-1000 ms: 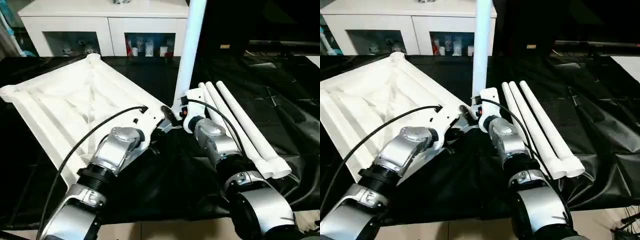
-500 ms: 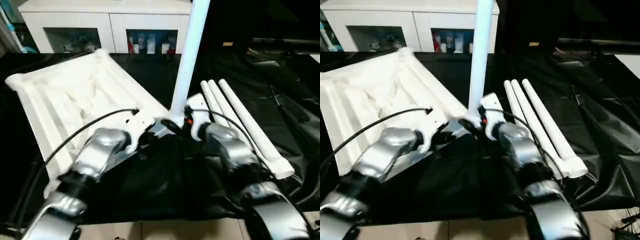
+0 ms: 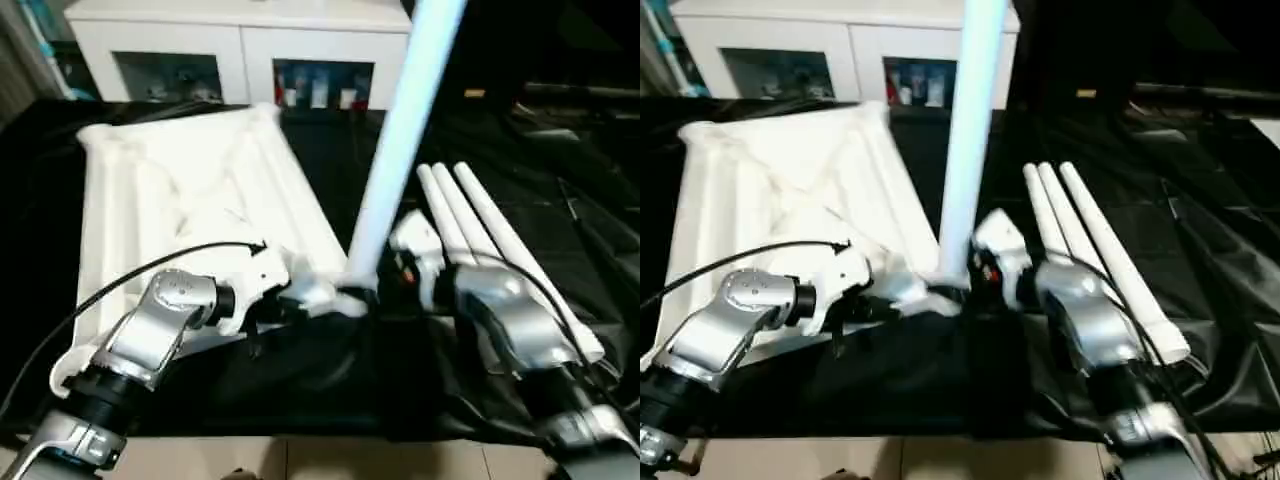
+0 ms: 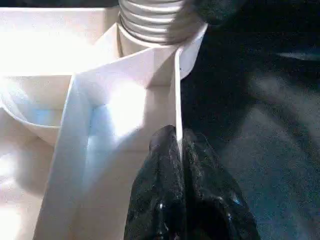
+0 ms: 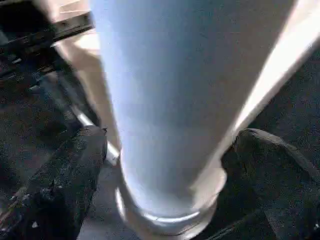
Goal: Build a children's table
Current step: Rotate leg to tighten
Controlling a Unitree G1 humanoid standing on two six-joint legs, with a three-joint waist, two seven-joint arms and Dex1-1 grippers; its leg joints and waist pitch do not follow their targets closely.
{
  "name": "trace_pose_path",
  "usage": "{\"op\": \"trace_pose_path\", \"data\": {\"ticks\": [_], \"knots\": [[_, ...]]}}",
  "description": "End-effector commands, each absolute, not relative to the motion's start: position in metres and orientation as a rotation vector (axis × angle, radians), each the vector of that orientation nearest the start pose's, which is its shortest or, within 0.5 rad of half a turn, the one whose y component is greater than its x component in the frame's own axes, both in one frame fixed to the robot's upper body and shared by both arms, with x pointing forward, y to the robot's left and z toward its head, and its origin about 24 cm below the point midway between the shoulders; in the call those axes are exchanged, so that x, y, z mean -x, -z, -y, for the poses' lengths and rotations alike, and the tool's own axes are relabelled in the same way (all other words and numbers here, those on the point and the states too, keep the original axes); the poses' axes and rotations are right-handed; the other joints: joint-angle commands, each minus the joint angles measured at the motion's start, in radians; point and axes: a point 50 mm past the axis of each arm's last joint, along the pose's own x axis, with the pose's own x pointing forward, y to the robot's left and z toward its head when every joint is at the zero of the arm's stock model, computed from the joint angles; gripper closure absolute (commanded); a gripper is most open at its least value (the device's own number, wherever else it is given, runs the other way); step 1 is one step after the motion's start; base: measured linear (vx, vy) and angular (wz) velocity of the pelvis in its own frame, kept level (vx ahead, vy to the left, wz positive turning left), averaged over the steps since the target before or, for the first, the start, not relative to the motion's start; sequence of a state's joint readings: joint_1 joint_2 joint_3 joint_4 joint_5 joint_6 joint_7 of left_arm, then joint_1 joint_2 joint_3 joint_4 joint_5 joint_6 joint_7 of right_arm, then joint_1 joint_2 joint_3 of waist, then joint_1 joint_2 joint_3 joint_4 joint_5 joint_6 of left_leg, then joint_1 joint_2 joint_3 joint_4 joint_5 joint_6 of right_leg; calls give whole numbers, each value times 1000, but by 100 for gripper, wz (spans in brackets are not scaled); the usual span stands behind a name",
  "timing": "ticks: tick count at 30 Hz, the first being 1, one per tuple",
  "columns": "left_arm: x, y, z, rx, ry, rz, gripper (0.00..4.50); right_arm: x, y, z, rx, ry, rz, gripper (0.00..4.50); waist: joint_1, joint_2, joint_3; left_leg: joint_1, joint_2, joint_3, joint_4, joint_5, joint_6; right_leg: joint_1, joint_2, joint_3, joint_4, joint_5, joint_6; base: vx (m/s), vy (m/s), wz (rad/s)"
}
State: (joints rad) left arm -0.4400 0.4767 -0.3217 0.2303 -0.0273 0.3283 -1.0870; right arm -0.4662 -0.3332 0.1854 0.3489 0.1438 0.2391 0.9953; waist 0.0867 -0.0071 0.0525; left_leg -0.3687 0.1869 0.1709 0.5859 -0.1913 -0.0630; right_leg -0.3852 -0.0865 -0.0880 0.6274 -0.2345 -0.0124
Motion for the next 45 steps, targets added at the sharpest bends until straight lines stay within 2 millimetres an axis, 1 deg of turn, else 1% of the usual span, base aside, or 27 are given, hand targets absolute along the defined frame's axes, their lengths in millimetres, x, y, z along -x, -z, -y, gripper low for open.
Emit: {"op": "trace_pose_path", "data": {"ticks": [1, 2, 5, 9, 10, 11, 14, 15, 16, 17, 18, 19, 20, 21, 22, 29, 32, 34, 35, 37, 40, 42, 43, 44, 45], "knots": [[-290, -65, -132, -422, 1302, -424, 450, -306, -71, 128, 204, -1168, -261, 5, -4, -3, -57, 13, 52, -7, -61, -61, 103, 51, -67, 61, -57, 72, -277, 0, 0, 0], [-291, -65, -132, -425, 1305, -420, 450, -304, -70, 129, 220, -1182, -263, 5, -4, -3, -56, 13, 52, -7, -61, -69, 94, 50, -67, 61, -58, 61, -274, 0, 0, 0], [-291, -66, -132, -426, 1308, -417, 450, -307, -67, 130, 234, -1170, -263, 5, -4, -4, -56, 13, 50, -6, -61, -73, 79, 50, -67, 62, -57, 58, -268, 0, 0, 0], [-291, -66, -133, -424, 1316, -418, 450, -308, -67, 129, 251, -1176, -250, 5, -3, -4, -59, 10, 48, -7, -57, -39, 90, 52, -65, 61, -51, 106, -272, 0, 0, 0], [-291, -66, -133, -426, 1318, -420, 450, -308, -67, 129, 254, -1179, -252, 5, -3, -7, -60, 10, 47, -6, -56, -31, 96, 52, -66, 61, -50, 118, -276, 0, 0, 0], [-291, -66, -133, -427, 1319, -420, 450, -308, -66, 129, 255, -1180, -253, 33, -3, -6, -61, 9, 46, -7, -54, -21, 102, 53, -65, 61, -49, 130, -278, 0, 0, 0], [-291, -66, -133, -430, 1321, -420, 450, -309, -64, 129, 263, -1181, -262, 44, -2, -7, -61, 9, 46, -7, -53, -16, 113, 53, -66, 60, -48, 132, -282, 0, 0, 0], [-291, -66, -134, -430, 1321, -420, 450, -309, -63, 129, 264, -1184, -264, 66, -3, -8, -61, 9, 46, -6, -53, -17, 114, 53, -65, 60, -48, 131, -283, 0, 0, 0], [-291, -66, -134, -430, 1321, -420, 450, -309, -63, 129, 264, -1184, -264, 66, -2, -7, -61, 9, 46, -6, -52, -17, 116, 53, -66, 60, -48, 128, -284, 0, 0, 0], [-292, -66, -134, -430, 1321, -420, 450, -310, -62, 128, 268, -1187, -267, 82, -2, -7, -62, 9, 46, -6, -52, -14, 117, 53, -65, 60, -47, 130, -284, 0, 0, 0], [-292, -66, -134, -430, 1320, -420, 450, -310, -62, 128, 269, -1188, -267, 86, -1, -8, -62, 9, 46, -7, -51, -11, 119, 54, -65, 60, -47, 132, -284, 0, 0, 0], [-292, -66, -134, -431, 1320, -420, 450, -310, -61, 128, 270, -1188, -267, 86, -1, -7, -63, 9, 47, -7, -51, -10, 119, 53, -66, 59, -46, 131, -285, 0, 0, 0], [-292, -66, -135, -431, 1320, -420, 450, -311, -60, 127, 270, -1187, -265, 104, -1, -6, -63, 9, 47, -6, -51, -12, 119, 53, -65, 59, -47, 129, -286, 0, 0, 0], [-292, -66, -135, -431, 1320, -420, 450, -311, -60, 127, 270, -1187, -264, 104, -1, -6, -64, 9, 47, -7, -50, -13, 119, 53, -66, 59, -46, 129, -286, 0, 0, 0], [-293, -66, -135, -432, 1320, -421, 450, -312, -60, 127, 269, -1187, -263, 123, -1, -5, -64, 10, 47, -7, -51, -18, 117, 53, -66, 59, -47, 122, -290, 0, 0, 0], [-293, -66, -136, -432, 1324, -426, 450, -312, -57, 124, 265, -1199, -261, 171, -1, -4, -65, 8, 46, -7, -49, -16, 116, 55, -66, 59, -44, 135, -292, 0, 0, 0], [-292, -65, -135, -429, 1332, -433, 450, -311, -55, 125, 261, -1204, -263, 176, 0, -1, -65, 10, 48, -8, -50, -26, 111, 53, -65, 59, -45, 125, -291, 0, 0, 0], [-292, -65, -135, -427, 1335, -435, 450, -310, -54, 125, 258, -1204, -265, 176, 0, -2, -65, 10, 48, -7, -49, -28, 109, 54, -65, 59, -44, 126, -291, 0, 0, 0], [-291, -64, -134, -427, 1338, -438, 450, -309, -52, 125, 249, -1203, -272, 177, 0, 1, -65, 9, 47, -8, -49, -27, 108, 54, -65, 59, -43, 132, -293, 0, 0, 0], [-291, -64, -134, -427, 1340, -442, 450, -308, -50, 125, 242, -1199, -278, 177, 0, -1, -65, 9, 47, -7, -49, -31, 107, 54, -64, 59, -44, 132, -293, 0, 0, 0], [-291, -62, -134, -421, 1341, -448, 450, -306, -43, 126, 208, -1173, -304, 177, 0, 2, -64, 9, 47, -8, -49, -42, 102, 54, -65, 59, -45, 125, -293, 0, 0, 0], [-290, -62, -134, -415, 1341, -451, 450, -305, -39, 127, 180, -1147, -318, 177, -1, 1, -64, 9, 47, -8, -51, -47, 98, 55, -65, 59, -46, 117, -291, 0, 0, 0], [-290, -61, -133, -410, 1341, -453, 450, -305, -36, 127, 145, -1119, -337, 177, -1, 1, -63, 8, 47, -8, -51, -51, 96, 55, -65, 59, -46, 111, -291, 0, 0, 0], [-290, -60, -132, -406, 1341, -454, 450, -305, -32, 127, 112, -1093, -355, 177, -2, 2, -60, 10, 48, -9, -54, -74, 87, 53, -66, 59, -50, 81, -288, 0, 0, 0], [-290, -60, -131, -402, 1342, -455, 450, -304, -28, 127, 92, -1069, -367, 177, -2, 5, -58, 10, 48, -9, -55, -89, 80, 51, -66, 59, -52, 62, -286, 0, 0, 0]]}}
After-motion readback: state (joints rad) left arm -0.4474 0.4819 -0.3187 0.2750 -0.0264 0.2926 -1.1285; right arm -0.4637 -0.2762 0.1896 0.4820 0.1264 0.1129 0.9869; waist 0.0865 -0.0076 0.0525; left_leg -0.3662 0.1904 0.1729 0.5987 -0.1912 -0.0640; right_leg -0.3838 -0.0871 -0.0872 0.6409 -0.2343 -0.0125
